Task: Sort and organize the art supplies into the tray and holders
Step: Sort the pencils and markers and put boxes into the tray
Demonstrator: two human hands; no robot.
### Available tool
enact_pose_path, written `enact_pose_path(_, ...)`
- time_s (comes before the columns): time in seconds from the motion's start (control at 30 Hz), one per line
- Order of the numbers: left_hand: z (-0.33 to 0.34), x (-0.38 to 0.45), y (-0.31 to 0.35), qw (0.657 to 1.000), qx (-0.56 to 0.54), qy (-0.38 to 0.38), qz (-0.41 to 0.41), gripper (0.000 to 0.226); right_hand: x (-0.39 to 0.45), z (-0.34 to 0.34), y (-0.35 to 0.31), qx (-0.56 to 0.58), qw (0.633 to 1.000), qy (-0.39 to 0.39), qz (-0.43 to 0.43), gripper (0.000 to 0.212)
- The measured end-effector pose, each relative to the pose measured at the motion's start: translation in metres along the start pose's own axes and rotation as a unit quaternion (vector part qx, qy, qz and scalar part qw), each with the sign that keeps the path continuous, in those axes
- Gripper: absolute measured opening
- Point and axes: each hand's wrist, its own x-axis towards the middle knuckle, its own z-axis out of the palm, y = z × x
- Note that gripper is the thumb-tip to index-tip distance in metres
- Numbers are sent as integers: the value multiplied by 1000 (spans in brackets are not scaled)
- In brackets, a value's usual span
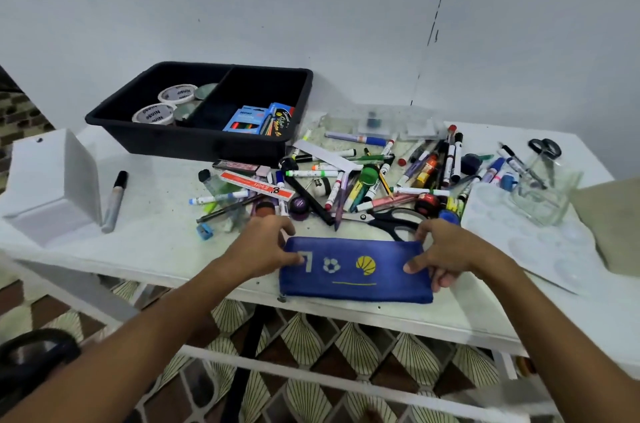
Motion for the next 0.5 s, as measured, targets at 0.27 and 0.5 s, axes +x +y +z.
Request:
enact_pose_path(0.27, 3, -2, -1, 984, 158, 57, 63, 49, -7, 15, -4, -235, 963, 129, -6, 56)
enact_pose_path(0.5, -3, 5, 5, 982, 139, 82, 101, 46, -3, 4, -16, -187, 957, 211, -67, 35)
